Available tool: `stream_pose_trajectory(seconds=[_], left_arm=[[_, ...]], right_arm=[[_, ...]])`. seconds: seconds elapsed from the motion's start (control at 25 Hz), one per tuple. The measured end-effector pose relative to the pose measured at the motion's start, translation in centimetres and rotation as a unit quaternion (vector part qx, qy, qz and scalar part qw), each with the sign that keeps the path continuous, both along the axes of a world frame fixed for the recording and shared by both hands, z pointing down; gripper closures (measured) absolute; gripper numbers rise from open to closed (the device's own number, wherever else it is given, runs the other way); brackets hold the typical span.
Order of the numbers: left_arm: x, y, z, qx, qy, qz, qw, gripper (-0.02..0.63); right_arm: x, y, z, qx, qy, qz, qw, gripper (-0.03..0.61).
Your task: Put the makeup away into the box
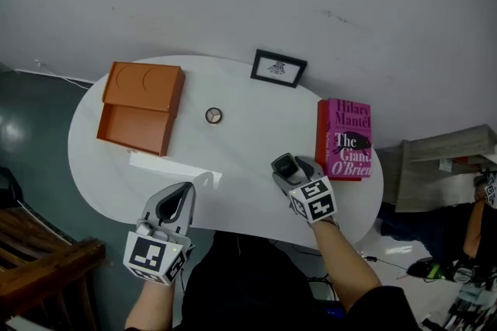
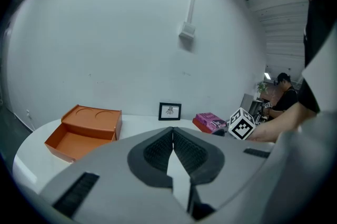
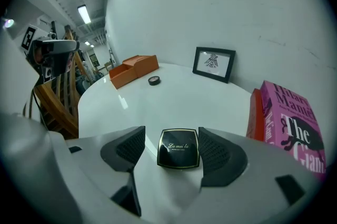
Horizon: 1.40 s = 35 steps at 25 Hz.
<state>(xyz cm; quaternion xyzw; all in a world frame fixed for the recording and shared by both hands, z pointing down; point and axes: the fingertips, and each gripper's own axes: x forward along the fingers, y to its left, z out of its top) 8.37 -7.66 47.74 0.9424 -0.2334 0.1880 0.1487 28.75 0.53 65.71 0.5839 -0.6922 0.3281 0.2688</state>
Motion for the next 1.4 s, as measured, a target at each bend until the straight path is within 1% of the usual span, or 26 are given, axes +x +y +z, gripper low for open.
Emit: stream_pose_trajectory(seconds=[0.16, 0.36, 0.44, 0.52, 0.64, 0.84, 0.96, 1.08, 1.24, 1.4], left_arm=[[-0.3, 0.0, -0.6, 0.009, -0.001, 0.003, 1.0, 0.6], [-1.6, -0.6, -1.0, 0.009, -0.003, -0.016, 0.9998, 0.6], [-2.1, -0.9, -1.3, 0.011, -0.003, -0.023, 0.9997, 0.601], [-2.4, -1.1, -1.8, 0.016, -0.003, -0.029, 0.9995, 0.601], [-2.9, -1.3, -2.7, 0.031, -0.004, -0.035, 0.9989, 0.601], [-3.0, -1.4, -4.6, 0.052, 0.001, -0.046, 0.9976, 0.601], [-2.8, -1.3, -5.6, 0.059, 0.005, -0.055, 0.9967, 0.6], [-2.3, -0.9, -6.0, 0.062, 0.006, -0.059, 0.9963, 0.601], [-1.5, -0.3, -5.8, 0.058, 0.003, -0.057, 0.9967, 0.601], [-0.8, 0.3, -5.2, 0.052, -0.001, -0.055, 0.9972, 0.6]], right_arm=[[0.3, -0.2, 1.7, -0.034, 0.029, -0.013, 0.999, 0.297], [0.7, 0.4, 4.0, -0.089, 0.017, -0.012, 0.996, 0.291], [0.6, 0.7, 4.9, -0.111, 0.019, -0.021, 0.993, 0.291], [0.5, 0.8, 5.2, -0.123, 0.026, -0.037, 0.991, 0.293], [0.2, 0.6, 5.2, -0.127, 0.033, -0.056, 0.99, 0.295], [0.6, 0.6, 4.4, -0.124, 0.037, -0.061, 0.99, 0.295], [0.6, 1.0, 4.2, -0.136, 0.041, -0.076, 0.987, 0.295], [0.1, 1.5, 4.5, -0.145, 0.035, -0.084, 0.985, 0.295], [-0.1, 1.8, 5.4, -0.142, 0.074, -0.102, 0.982, 0.29], [-0.2, 1.6, 5.3, -0.132, 0.077, -0.117, 0.981, 0.29]])
